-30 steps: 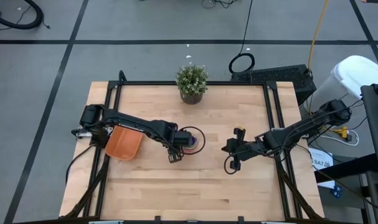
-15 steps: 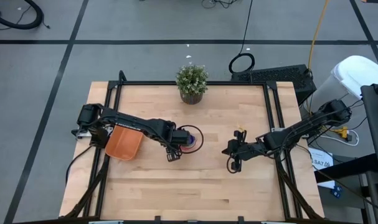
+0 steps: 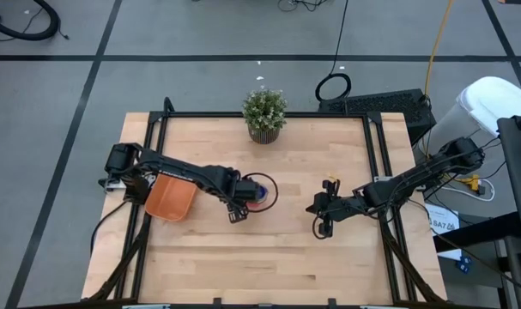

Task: Nest measuring cups in basket
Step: Put the stacked measuring cups into the orange bin

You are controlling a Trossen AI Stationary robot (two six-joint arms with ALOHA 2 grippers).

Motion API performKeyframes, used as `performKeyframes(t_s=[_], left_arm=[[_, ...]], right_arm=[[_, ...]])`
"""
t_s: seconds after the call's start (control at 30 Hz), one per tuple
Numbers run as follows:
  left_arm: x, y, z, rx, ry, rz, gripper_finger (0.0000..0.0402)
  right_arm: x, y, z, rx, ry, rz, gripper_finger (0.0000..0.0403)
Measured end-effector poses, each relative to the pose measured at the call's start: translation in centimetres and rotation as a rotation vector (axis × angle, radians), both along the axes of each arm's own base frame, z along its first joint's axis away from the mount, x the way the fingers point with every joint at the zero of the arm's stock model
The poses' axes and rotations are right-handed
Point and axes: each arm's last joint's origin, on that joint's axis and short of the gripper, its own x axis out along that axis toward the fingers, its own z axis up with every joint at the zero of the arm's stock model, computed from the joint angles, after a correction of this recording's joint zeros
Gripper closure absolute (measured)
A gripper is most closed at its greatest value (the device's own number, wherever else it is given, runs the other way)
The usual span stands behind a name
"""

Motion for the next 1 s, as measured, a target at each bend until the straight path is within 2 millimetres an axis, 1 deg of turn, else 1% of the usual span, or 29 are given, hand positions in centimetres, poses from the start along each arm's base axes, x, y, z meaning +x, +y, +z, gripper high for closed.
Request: performKeyframes(t_s=[0.37, 0.63, 0.7, 0.83, 0.9, 1.0], left_arm=[[-0.9, -0.4, -1.9, -0.002, 0.021, 0.022, 0.0259], [-1.0, -0.5, -2.1, -0.024, 0.029, 0.033, 0.0259], [-1.0, -0.5, -2.1, -0.026, 0.029, 0.04, 0.024], [-1.0, -0.5, -2.1, -0.028, 0.03, 0.043, 0.018], [-1.0, -0.5, -2.1, -0.029, 0.029, 0.048, 0.0166], [-1.0, -0.5, -2.1, -0.029, 0.029, 0.051, 0.0159]], right_arm=[[0.0, 0.0, 0.0, 0.0, 0.0, 0.0, 0.0403], [0.0, 0.0, 0.0, 0.0, 0.0, -0.001, 0.0403], [0.0, 0.0, 0.0, 0.0, 0.0, -0.001, 0.0403], [0.0, 0.0, 0.0, 0.0, 0.0, -0.001, 0.0403], [0.0, 0.0, 0.0, 0.0, -0.001, -0.001, 0.0403], [0.0, 0.0, 0.0, 0.0, -0.001, -0.001, 0.0403]])
